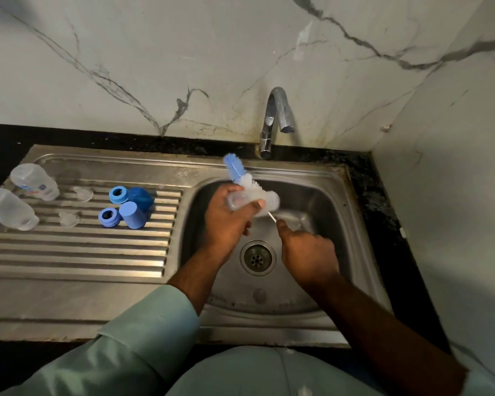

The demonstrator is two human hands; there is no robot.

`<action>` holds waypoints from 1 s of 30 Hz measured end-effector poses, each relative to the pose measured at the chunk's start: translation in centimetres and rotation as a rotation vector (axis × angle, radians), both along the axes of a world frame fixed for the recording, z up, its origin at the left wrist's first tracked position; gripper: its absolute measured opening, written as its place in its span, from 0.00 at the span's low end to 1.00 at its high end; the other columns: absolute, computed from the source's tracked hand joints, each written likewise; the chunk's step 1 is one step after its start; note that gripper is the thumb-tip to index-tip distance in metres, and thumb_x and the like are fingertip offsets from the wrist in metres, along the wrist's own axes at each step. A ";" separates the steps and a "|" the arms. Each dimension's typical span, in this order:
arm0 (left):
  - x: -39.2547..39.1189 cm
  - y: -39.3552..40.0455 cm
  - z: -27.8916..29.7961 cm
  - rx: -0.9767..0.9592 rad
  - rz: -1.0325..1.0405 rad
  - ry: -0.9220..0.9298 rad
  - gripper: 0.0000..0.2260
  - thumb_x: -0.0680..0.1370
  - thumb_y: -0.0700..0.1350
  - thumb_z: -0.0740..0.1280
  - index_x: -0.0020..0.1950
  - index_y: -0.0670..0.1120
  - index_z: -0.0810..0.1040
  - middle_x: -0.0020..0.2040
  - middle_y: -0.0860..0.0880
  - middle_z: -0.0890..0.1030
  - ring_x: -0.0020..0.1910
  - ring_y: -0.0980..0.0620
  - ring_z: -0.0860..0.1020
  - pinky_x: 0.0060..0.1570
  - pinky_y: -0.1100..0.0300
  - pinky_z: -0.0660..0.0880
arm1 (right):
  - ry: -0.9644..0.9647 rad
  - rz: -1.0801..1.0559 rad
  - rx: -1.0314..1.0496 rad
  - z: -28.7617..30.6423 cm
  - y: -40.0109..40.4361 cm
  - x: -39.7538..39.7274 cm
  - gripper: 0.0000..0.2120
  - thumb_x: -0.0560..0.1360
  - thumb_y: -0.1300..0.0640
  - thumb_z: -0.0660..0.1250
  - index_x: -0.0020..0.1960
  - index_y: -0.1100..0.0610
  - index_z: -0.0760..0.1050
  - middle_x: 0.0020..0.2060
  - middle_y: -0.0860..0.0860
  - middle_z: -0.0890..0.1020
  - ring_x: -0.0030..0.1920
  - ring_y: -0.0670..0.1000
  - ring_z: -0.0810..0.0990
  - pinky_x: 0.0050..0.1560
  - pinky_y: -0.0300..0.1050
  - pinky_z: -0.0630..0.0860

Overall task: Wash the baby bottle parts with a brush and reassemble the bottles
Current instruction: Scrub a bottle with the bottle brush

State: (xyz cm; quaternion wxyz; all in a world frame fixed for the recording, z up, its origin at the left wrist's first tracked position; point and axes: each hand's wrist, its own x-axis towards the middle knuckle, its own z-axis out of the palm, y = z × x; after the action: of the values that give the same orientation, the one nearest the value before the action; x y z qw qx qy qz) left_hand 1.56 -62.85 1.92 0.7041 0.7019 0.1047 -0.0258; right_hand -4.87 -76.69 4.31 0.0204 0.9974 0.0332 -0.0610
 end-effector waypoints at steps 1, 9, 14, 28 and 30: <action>0.1 0.1 0.1 -0.032 0.078 -0.021 0.19 0.72 0.45 0.76 0.60 0.50 0.74 0.54 0.49 0.80 0.41 0.51 0.82 0.30 0.62 0.77 | -0.007 0.005 0.015 -0.1 0.0 -0.2 0.27 0.80 0.58 0.53 0.77 0.49 0.51 0.54 0.52 0.80 0.51 0.56 0.80 0.48 0.45 0.71; 0.8 1.4 -0.5 -0.031 0.211 -0.041 0.18 0.73 0.45 0.75 0.59 0.49 0.73 0.51 0.48 0.80 0.38 0.52 0.81 0.30 0.61 0.78 | -0.027 -0.004 0.008 -0.5 -0.1 -0.6 0.28 0.77 0.60 0.59 0.75 0.50 0.59 0.46 0.52 0.81 0.42 0.55 0.82 0.39 0.43 0.70; 1.1 1.4 -0.8 0.065 0.014 -0.034 0.17 0.73 0.45 0.76 0.56 0.49 0.73 0.49 0.49 0.80 0.37 0.51 0.80 0.29 0.62 0.78 | -0.019 -0.013 0.042 -0.6 -0.1 -0.5 0.27 0.79 0.58 0.55 0.76 0.50 0.54 0.51 0.52 0.80 0.49 0.55 0.81 0.46 0.44 0.71; 1.6 1.1 -3.1 -0.010 0.243 0.022 0.19 0.71 0.50 0.77 0.56 0.50 0.72 0.50 0.49 0.80 0.46 0.46 0.82 0.39 0.53 0.81 | -0.035 0.009 0.093 -0.5 0.0 -1.4 0.23 0.82 0.54 0.51 0.76 0.48 0.56 0.42 0.51 0.75 0.45 0.53 0.80 0.39 0.42 0.68; 1.1 0.6 -3.5 0.062 0.146 0.032 0.19 0.70 0.51 0.77 0.54 0.50 0.71 0.50 0.50 0.78 0.47 0.48 0.80 0.42 0.53 0.81 | -0.028 -0.033 0.094 -0.8 -0.3 -1.0 0.22 0.82 0.54 0.50 0.76 0.47 0.57 0.45 0.51 0.77 0.47 0.54 0.80 0.39 0.43 0.67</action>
State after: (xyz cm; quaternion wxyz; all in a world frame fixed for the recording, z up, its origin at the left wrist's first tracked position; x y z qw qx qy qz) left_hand 2.63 -62.21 -1.54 0.6803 0.7133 0.1678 0.0176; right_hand -5.87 -76.97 3.54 -0.0270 0.9984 0.0191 -0.0460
